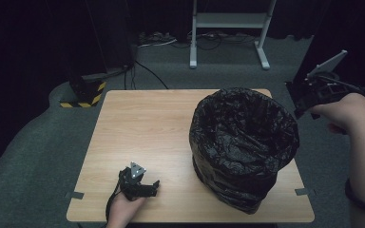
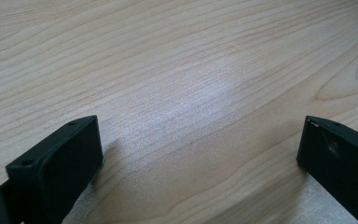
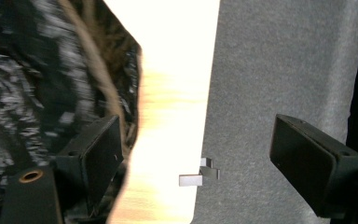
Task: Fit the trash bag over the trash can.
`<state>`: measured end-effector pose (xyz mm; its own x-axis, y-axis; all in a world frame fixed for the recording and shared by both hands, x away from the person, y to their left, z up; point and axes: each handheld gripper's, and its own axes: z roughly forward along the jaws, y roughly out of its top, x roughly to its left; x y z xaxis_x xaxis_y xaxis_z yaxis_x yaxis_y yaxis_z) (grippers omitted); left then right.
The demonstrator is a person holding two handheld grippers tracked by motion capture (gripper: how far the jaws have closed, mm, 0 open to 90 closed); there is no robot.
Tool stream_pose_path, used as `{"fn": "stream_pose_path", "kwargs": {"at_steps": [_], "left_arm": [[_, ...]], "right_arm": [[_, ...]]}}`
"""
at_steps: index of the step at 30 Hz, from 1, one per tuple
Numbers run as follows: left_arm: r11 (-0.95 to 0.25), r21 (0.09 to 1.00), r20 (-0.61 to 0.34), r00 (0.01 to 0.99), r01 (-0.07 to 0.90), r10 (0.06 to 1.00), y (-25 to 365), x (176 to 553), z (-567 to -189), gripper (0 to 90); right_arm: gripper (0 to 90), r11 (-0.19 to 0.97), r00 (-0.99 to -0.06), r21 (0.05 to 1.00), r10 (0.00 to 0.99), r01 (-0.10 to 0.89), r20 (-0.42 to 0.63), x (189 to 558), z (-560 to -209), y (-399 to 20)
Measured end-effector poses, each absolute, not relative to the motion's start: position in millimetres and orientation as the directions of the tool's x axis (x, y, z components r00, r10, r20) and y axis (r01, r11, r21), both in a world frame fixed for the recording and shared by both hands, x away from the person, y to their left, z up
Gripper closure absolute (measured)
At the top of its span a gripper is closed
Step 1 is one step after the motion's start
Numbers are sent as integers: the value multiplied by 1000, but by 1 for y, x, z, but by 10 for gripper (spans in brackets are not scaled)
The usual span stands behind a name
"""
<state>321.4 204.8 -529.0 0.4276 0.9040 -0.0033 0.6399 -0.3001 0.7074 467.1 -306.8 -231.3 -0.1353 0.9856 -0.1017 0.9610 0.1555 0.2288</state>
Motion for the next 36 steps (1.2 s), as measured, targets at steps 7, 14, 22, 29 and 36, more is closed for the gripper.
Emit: {"fn": "stream_pose_path", "kwargs": {"at_steps": [7,14,22,29,36], "left_arm": [[-304,706,-1,430,640,903,205,321,-529,2],[-300,707,-4,427,640,904,205,321,-529,2],[-300,707,-4,427,640,904,205,321,-529,2],[-301,707,-3,429,640,903,205,321,-529,2],[-302,708,-2,429,639,903,205,322,-529,2]], "right_arm": [[171,100,-83,207,992,973,-90,461,-251,-337],[167,86,-73,178,994,980,-75,457,-285,-351],[165,89,-82,145,995,985,-55,454,-328,-351],[165,90,-85,124,996,988,-38,448,-365,-352],[166,99,-97,86,995,991,-26,436,-414,-347]]}}
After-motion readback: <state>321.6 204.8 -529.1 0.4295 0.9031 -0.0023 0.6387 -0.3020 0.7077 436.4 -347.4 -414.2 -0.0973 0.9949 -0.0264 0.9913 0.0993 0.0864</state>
